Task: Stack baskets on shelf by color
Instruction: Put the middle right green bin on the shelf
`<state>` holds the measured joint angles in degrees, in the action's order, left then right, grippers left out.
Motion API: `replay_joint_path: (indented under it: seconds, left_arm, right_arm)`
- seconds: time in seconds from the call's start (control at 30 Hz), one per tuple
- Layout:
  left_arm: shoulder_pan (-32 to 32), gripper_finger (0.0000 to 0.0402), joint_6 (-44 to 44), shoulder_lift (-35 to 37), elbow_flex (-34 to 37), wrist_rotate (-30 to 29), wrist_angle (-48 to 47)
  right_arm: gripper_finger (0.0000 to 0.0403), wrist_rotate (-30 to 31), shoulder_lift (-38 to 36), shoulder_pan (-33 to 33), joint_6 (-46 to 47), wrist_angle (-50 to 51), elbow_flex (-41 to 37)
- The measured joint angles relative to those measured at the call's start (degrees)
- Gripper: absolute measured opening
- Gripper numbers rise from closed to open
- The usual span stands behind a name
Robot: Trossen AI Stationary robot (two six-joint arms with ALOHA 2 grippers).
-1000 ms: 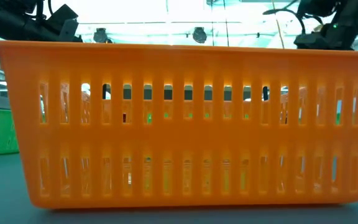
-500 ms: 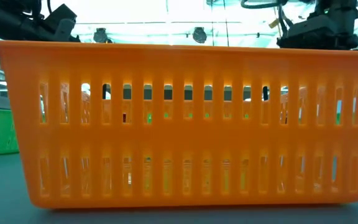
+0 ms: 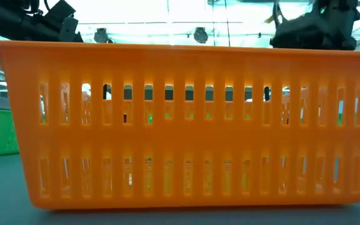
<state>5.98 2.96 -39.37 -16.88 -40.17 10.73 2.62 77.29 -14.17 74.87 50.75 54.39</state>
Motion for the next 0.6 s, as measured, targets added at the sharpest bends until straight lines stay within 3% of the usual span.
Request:
replay_joint_path:
  seconds: [0.13, 0.33, 0.47, 0.6]
  left_arm:
    - [0.0, 0.0047, -0.3, 0.0, 0.0, -0.5, 0.2]
    - [0.0, 0.0047, -0.8, 0.0, 0.0, -0.5, 0.3]
    - [0.0, 0.0047, -0.7, 0.0, 0.0, -0.6, 0.3]
    - [0.0, 0.0047, -0.7, 0.0, 0.0, -1.0, 0.3]
  right_arm:
    - [0.0179, -0.9, 2.6, 0.6, 1.0, 1.1, 0.0]
    - [0.0156, -1.1, 6.9, 0.7, -1.7, 0.9, 0.0]
    - [0.0113, -3.0, 7.7, 1.3, -5.1, 0.8, 0.0]
    - [0.0037, -4.0, 6.1, 1.3, -6.6, 0.9, 0.0]
